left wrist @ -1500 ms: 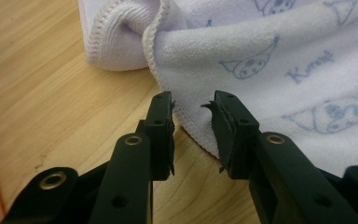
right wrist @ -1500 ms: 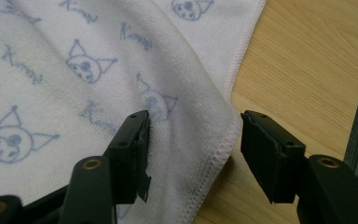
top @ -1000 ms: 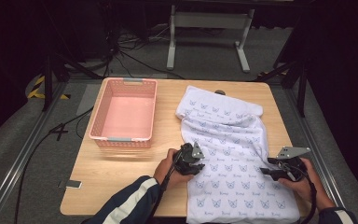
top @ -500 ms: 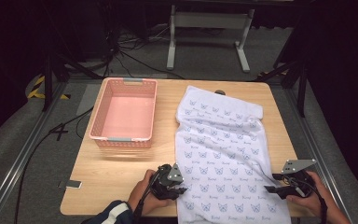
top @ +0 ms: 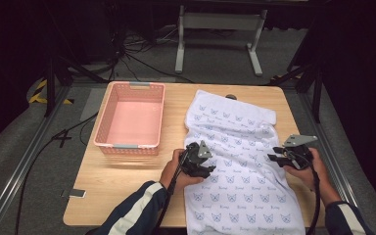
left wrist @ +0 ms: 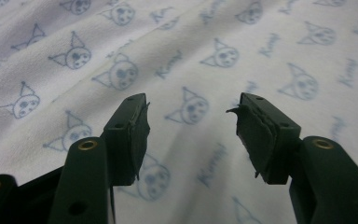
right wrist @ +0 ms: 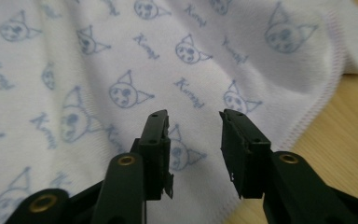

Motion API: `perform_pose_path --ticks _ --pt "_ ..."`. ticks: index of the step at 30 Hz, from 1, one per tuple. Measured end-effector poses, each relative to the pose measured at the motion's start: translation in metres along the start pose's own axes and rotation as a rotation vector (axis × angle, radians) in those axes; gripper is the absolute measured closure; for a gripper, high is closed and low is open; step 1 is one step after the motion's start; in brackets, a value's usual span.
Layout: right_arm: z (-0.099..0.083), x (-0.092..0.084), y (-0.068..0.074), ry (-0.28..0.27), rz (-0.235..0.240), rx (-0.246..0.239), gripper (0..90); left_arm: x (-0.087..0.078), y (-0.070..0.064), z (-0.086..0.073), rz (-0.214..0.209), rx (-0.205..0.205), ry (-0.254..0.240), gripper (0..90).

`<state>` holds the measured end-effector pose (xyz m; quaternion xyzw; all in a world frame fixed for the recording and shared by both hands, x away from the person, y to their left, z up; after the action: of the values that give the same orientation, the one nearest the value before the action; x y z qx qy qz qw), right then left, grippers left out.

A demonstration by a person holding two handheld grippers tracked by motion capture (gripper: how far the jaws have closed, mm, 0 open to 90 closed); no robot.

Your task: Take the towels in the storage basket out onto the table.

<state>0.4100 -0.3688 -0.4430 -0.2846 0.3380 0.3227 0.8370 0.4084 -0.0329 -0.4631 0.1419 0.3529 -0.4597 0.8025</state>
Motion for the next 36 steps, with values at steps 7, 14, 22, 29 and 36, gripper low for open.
perform_pose_path --ticks 7,14,22,29,36 --pt "-0.016 0.007 0.005 0.05 0.081 0.033 65.4 0.003 0.003 -0.021 -0.024 -0.032 0.026 45.2" --pt "-0.036 -0.019 0.035 0.046 0.141 0.026 59.6 -0.018 -0.02 -0.049 -0.053 0.004 0.017 43.4" --pt "-0.045 -0.036 0.065 0.052 0.206 -0.01 56.4 -0.044 -0.056 -0.078 -0.169 -0.062 0.026 43.5" --pt "-0.046 -0.044 0.076 0.064 0.245 -0.041 57.3 -0.057 -0.066 -0.079 -0.156 0.034 0.058 44.2" --pt "-0.022 -0.041 0.048 -0.041 0.108 -0.012 47.6 -0.05 -0.028 -0.047 0.011 -0.04 -0.039 31.9"
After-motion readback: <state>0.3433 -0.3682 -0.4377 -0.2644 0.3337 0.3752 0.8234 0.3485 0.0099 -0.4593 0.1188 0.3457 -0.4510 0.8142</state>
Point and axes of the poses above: each handheld gripper's, and its own axes: x roughly forward along the jaws, z roughly out of its top, y roughly to its left, the point moved 2 cm from there along x, roughly forward along the jaws, and after that the axes turned 9 degrees about -x, right-handed, at the moved point
